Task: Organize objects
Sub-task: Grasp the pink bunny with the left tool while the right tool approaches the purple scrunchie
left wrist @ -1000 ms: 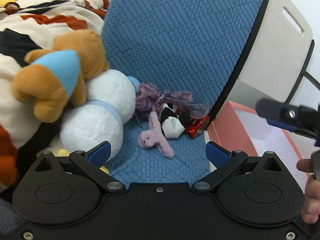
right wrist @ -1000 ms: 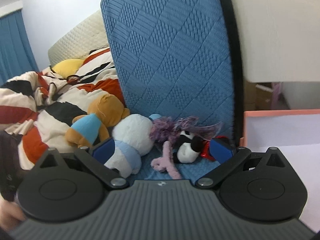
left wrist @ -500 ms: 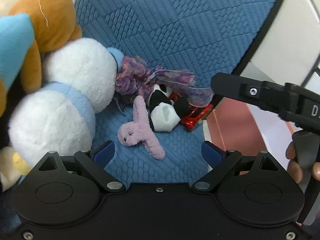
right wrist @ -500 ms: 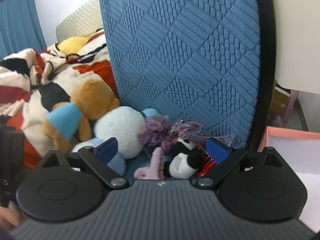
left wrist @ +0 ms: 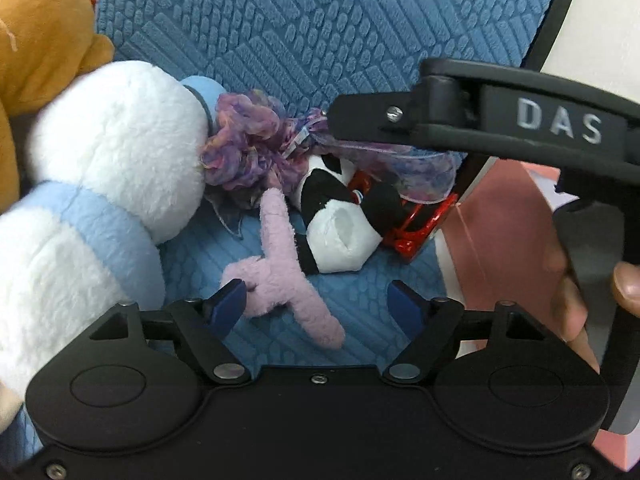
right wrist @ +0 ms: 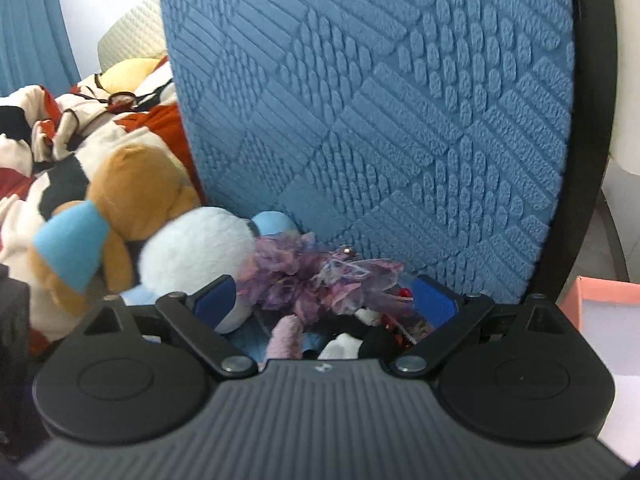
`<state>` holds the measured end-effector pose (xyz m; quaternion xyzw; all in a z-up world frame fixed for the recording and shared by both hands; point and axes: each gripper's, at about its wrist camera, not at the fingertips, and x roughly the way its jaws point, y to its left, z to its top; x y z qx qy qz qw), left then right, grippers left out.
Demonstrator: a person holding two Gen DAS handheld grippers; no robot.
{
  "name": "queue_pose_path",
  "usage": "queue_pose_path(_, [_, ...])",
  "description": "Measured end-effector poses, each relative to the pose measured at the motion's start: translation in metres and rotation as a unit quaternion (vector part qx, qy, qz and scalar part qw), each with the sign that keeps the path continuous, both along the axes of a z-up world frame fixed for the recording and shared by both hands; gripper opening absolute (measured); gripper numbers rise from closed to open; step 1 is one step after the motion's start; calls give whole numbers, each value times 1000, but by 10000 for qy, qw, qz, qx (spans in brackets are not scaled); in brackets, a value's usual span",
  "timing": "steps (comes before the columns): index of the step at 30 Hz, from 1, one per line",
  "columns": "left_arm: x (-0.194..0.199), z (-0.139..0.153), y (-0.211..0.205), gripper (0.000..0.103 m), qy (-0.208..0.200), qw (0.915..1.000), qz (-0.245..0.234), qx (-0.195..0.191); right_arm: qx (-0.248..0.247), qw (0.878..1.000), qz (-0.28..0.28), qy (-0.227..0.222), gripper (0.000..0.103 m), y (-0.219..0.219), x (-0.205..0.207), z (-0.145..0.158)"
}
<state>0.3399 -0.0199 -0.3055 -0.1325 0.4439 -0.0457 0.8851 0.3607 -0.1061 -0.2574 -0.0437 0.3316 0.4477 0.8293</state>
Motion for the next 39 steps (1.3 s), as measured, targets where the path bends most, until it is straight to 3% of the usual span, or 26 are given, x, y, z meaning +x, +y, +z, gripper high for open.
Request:
queue_pose_path(1, [2, -1, -1, 74, -1, 10000, -18, 25, -2, 10000, 2, 11, 95, 1, 3, -3])
queue_pose_path(4, [8, -4, -6, 71, 6, 9998, -21, 199, -58, 9999, -111, -74, 77, 5, 10, -8])
queue_pose_path(11, [17, -10, -19, 68, -67, 9942, -29, 1071, 72, 9990, -277, 342, 71, 7, 25, -21])
queue_pose_path(16, [16, -11, -22, 66, -33, 9908, 53, 1354, 2, 9988, -284, 405, 49, 11, 30, -30])
queue_pose_path(20, [13, -9, -29, 66, -55, 9867, 43, 1623, -14, 9981, -263, 556, 22, 11, 34, -33])
queue_pose_path(23, [13, -11, -34, 65, -61, 9835, 18, 1807, 28, 9979, -174, 624, 11, 9, 32, -31])
queue_pose_path(24, [14, -13, -35, 65, -45, 9823, 10, 1874, 50, 9979, -150, 623, 9, 8, 31, -30])
queue_pose_path(28, [14, -17, -37, 36, -83, 9745, 188, 2233, 168, 9978, -59, 636, 8, 5, 27, -23])
queue_pose_path(33, [13, -9, -26, 32, -227, 9787, 532, 1968, 182, 9980, -78, 603, 8, 3, 24, -19])
queue_pose_path(39, [2, 7, -20, 32, -333, 9862, 610, 1504, 167, 9989, -222, 385, 8, 0, 18, -10])
